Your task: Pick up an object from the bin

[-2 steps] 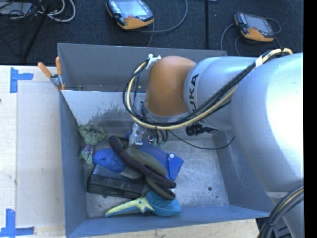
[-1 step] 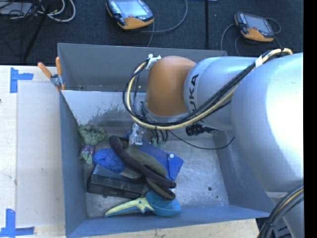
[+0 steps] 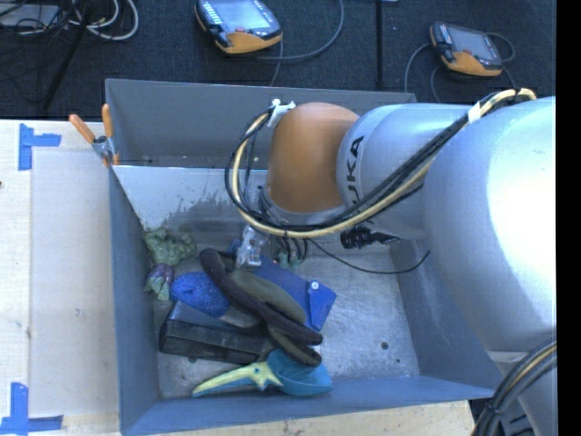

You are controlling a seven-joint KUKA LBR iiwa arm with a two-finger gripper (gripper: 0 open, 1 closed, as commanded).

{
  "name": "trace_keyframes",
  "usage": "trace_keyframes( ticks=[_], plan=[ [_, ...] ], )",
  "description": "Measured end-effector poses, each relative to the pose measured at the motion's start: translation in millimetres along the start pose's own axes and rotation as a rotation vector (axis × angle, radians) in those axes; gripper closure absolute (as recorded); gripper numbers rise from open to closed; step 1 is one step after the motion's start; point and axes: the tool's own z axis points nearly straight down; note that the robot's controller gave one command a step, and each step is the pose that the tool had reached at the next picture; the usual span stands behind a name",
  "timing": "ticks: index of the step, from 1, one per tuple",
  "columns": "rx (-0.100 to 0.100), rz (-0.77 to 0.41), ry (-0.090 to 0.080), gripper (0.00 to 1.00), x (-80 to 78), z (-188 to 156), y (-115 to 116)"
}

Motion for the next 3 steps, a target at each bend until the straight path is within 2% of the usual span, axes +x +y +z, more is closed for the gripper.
trace_keyframes(
  ticks=[3],
  plan=[
    [0.0, 0.001, 0.0, 1.0, 0.0, 0.0, 0.0]
  ],
)
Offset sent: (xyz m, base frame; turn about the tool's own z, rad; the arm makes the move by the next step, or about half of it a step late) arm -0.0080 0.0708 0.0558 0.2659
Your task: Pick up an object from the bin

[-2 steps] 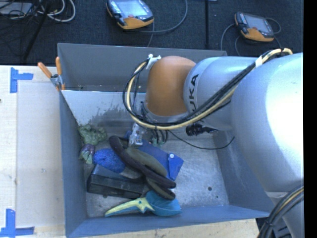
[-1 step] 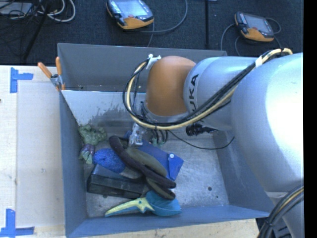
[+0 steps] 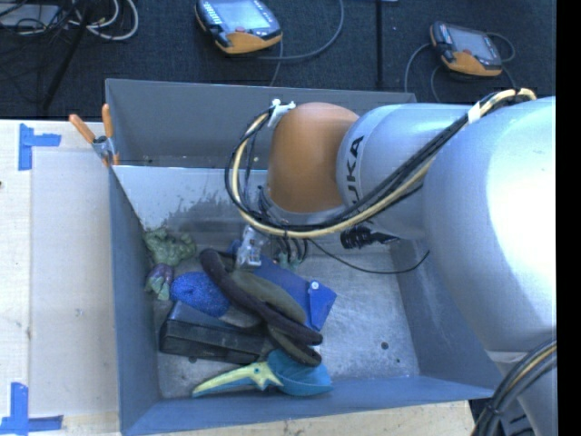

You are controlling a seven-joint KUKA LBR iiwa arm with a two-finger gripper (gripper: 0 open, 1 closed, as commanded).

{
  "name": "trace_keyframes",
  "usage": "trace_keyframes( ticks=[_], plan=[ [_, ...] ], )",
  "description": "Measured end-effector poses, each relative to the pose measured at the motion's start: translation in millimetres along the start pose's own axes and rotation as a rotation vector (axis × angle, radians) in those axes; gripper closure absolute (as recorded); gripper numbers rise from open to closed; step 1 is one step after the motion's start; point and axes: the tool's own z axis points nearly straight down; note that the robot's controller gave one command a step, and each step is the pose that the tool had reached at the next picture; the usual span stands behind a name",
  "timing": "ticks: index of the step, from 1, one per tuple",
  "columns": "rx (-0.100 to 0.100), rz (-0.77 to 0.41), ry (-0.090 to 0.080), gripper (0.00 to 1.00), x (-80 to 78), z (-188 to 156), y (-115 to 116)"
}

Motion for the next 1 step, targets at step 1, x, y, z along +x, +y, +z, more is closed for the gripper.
trace_keyframes(
  ticks=[1],
  plan=[
    [0.0, 0.0, 0.0, 1.0, 0.0, 0.0, 0.0]
  ],
)
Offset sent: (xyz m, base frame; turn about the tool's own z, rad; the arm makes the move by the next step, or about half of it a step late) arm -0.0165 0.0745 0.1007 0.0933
